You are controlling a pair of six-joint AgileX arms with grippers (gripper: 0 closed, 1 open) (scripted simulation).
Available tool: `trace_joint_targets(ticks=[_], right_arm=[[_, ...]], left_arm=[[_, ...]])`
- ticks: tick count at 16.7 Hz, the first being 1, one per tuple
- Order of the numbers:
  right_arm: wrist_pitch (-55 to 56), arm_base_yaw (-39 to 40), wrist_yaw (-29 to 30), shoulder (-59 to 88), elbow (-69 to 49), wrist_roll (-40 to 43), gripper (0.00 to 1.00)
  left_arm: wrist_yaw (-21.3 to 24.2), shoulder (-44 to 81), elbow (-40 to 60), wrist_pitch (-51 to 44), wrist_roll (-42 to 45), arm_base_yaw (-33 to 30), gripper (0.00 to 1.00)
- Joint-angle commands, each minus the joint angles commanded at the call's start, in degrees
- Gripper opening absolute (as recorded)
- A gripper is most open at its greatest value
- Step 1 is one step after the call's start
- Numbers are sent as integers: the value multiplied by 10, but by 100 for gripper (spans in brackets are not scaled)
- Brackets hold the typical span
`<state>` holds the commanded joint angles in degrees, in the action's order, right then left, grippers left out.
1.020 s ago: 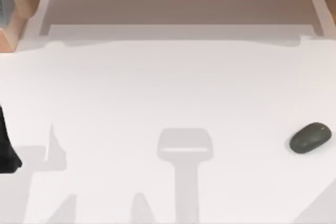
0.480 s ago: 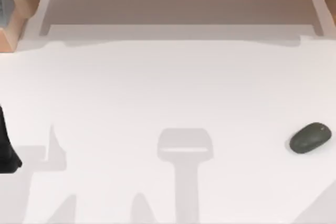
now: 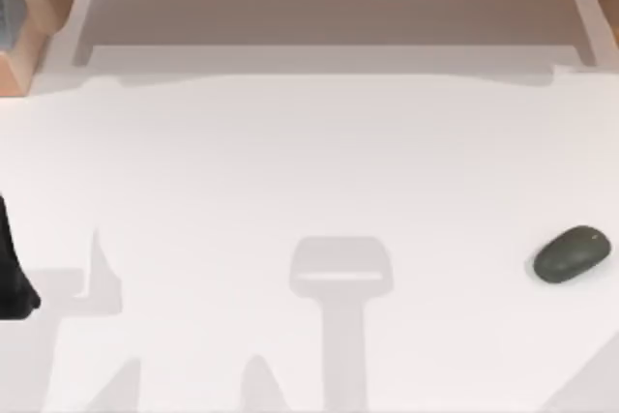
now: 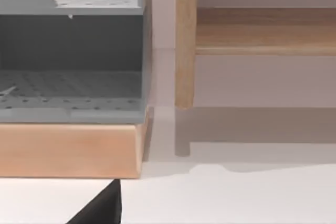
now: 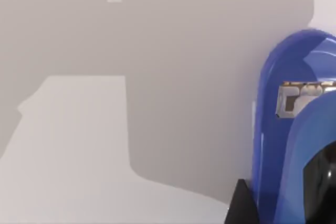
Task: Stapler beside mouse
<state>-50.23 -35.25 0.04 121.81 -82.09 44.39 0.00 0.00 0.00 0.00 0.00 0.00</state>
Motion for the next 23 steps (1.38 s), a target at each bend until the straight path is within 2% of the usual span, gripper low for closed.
trace_joint_targets(ticks=[6, 13, 17, 23], right_arm=[[-56, 0, 0, -23, -30, 1, 0], [-62, 12, -2, -26, -41, -15, 0], [-88, 79, -7, -22, -78, -88, 0], [-166, 242, -16, 33, -166, -260, 0]], left_arm=[[0, 0, 0, 0, 0, 0, 100], [0, 0, 0, 0, 0, 0, 100], [0, 0, 0, 0, 0, 0, 100], [0, 0, 0, 0, 0, 0, 100]])
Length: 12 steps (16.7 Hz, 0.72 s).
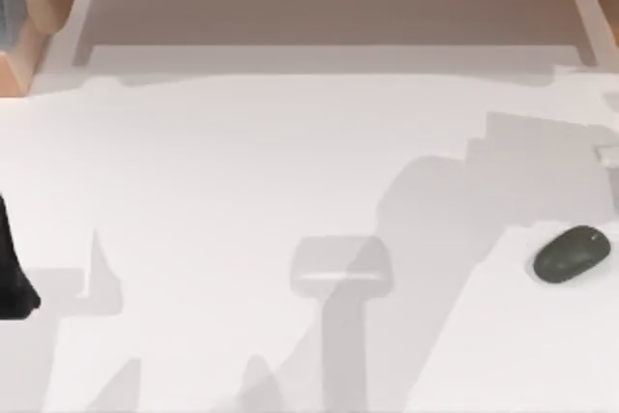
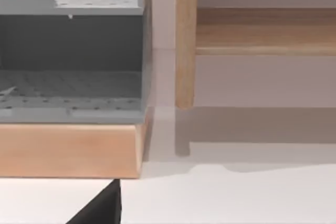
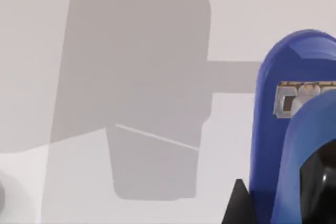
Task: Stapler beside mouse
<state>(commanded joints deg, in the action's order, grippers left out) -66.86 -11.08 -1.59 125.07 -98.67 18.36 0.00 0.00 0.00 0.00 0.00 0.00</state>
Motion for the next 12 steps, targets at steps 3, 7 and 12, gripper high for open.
trace_joint_targets(ticks=[3, 7, 12], right_arm=[[-40, 79, -3, 46, -59, -88, 0], [-73, 151, 0, 106, -155, -189, 0], [-83, 183, 15, 154, -262, -264, 0]], left_arm=[[0, 0, 0, 0, 0, 0, 100], [0, 0, 0, 0, 0, 0, 100], [0, 0, 0, 0, 0, 0, 100]])
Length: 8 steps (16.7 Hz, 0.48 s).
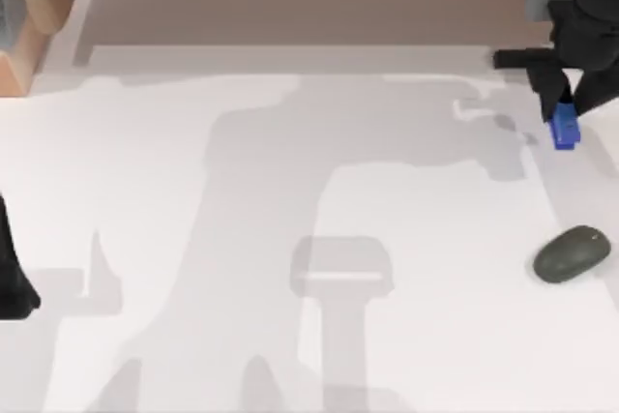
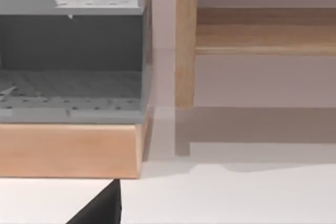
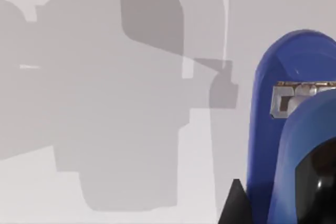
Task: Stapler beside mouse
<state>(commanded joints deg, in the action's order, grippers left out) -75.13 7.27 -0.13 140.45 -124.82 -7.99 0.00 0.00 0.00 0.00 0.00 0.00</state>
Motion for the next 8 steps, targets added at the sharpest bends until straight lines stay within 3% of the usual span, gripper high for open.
trace_joint_targets(ticks=[8], right_arm=[[0, -1, 1, 3, -13, -9, 0]], left_arm=[[0, 0, 0, 0, 0, 0, 100]])
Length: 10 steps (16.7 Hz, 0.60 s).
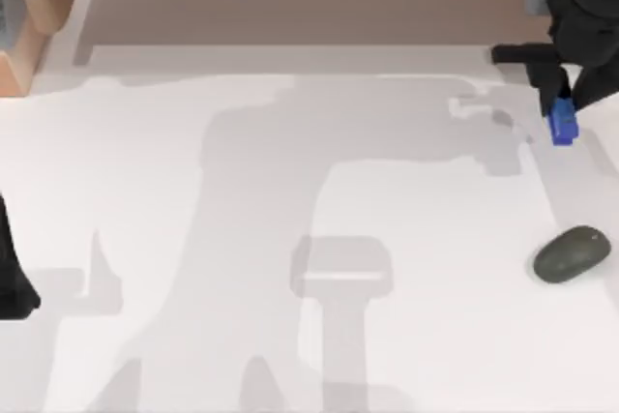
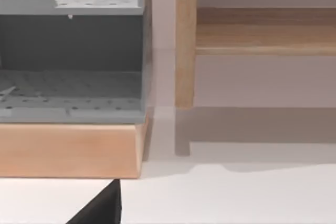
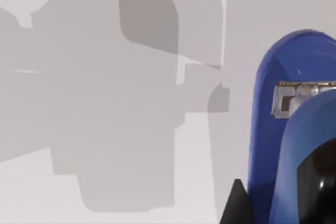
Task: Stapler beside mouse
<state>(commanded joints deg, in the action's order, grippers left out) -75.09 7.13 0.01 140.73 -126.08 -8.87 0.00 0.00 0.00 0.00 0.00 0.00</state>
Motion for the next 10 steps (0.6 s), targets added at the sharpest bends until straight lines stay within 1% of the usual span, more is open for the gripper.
trace_joint_targets(ticks=[10], right_arm=[[-10, -1, -10, -4, 23, -3, 0]], left_arm=[[0, 0, 0, 0, 0, 0, 100]])
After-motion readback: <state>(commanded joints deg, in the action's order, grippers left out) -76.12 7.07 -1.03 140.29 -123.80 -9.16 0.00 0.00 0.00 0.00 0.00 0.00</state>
